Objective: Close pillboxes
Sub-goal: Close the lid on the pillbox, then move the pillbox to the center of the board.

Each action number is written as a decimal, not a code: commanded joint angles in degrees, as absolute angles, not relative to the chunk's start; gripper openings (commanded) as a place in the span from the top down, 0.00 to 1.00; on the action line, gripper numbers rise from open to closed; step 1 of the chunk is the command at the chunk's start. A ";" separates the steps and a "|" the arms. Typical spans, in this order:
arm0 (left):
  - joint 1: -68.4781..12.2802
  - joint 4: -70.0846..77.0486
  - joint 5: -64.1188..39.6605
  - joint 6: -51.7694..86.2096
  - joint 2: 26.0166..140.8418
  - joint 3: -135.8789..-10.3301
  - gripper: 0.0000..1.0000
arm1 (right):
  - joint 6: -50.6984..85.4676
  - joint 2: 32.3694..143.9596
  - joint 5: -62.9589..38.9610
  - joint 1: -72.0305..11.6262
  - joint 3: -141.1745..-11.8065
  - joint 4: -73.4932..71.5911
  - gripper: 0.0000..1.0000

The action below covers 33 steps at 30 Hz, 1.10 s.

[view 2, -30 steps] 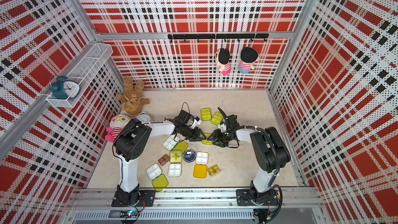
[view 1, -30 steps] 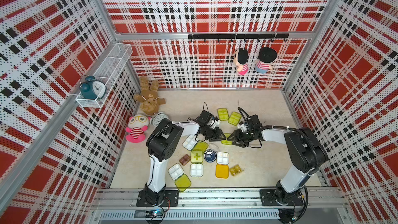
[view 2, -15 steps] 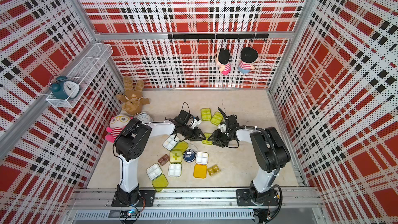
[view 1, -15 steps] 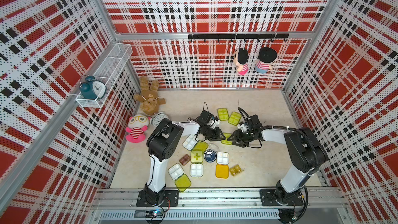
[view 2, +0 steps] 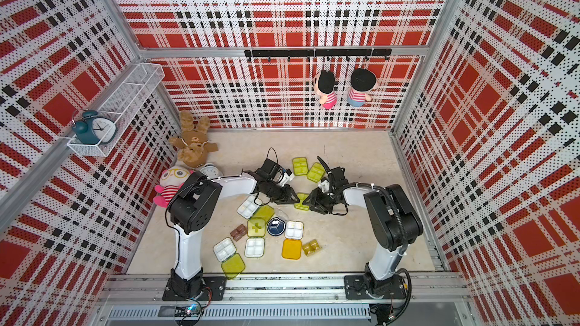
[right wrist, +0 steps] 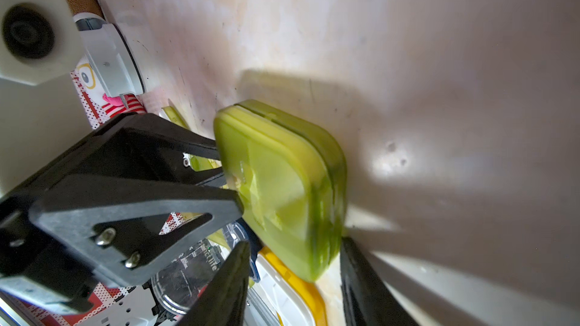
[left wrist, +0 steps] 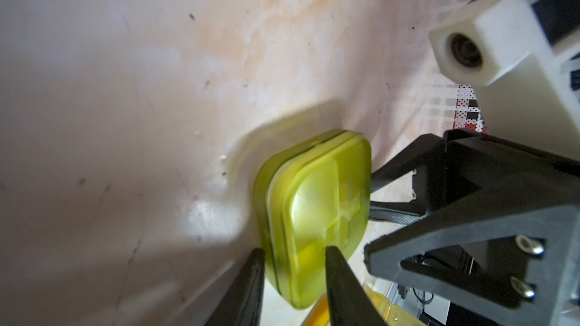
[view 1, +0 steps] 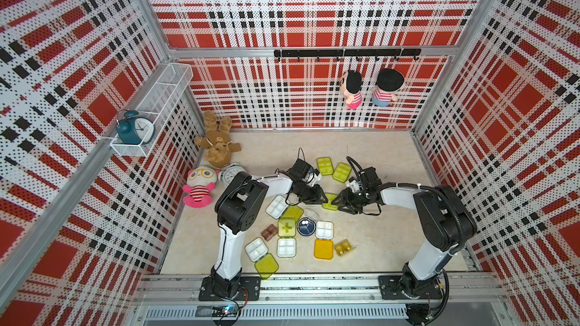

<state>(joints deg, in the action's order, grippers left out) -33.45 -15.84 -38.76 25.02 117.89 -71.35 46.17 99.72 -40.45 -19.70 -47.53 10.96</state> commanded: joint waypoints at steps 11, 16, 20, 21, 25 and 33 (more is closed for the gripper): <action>-34.19 -25.18 -29.88 19.36 122.03 -72.76 0.66 | 47.19 101.43 -38.82 -20.85 -49.40 10.99 0.54; -34.19 -26.30 -27.34 19.32 122.43 -73.04 0.68 | 47.35 101.25 -38.48 -20.89 -49.47 10.99 0.54; -34.10 -26.28 -27.75 19.48 122.15 -73.56 0.65 | 47.62 100.94 -38.22 -20.94 -49.35 10.86 0.54; -33.87 -26.10 -28.00 19.60 121.87 -73.80 0.63 | 47.87 100.83 -38.19 -20.98 -49.33 10.66 0.54; -32.15 -25.54 -30.26 20.81 120.78 -75.87 0.52 | 49.54 100.23 -38.04 -21.16 -48.91 8.98 0.51; -25.71 -25.50 -30.29 24.86 115.42 -80.16 0.47 | 52.83 103.12 -36.37 -22.86 -52.38 5.72 0.48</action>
<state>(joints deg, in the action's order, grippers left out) -28.01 -24.14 -32.56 23.49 118.32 -78.81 51.11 101.12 -38.24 -22.11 -49.50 8.29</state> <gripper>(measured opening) 0.525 0.518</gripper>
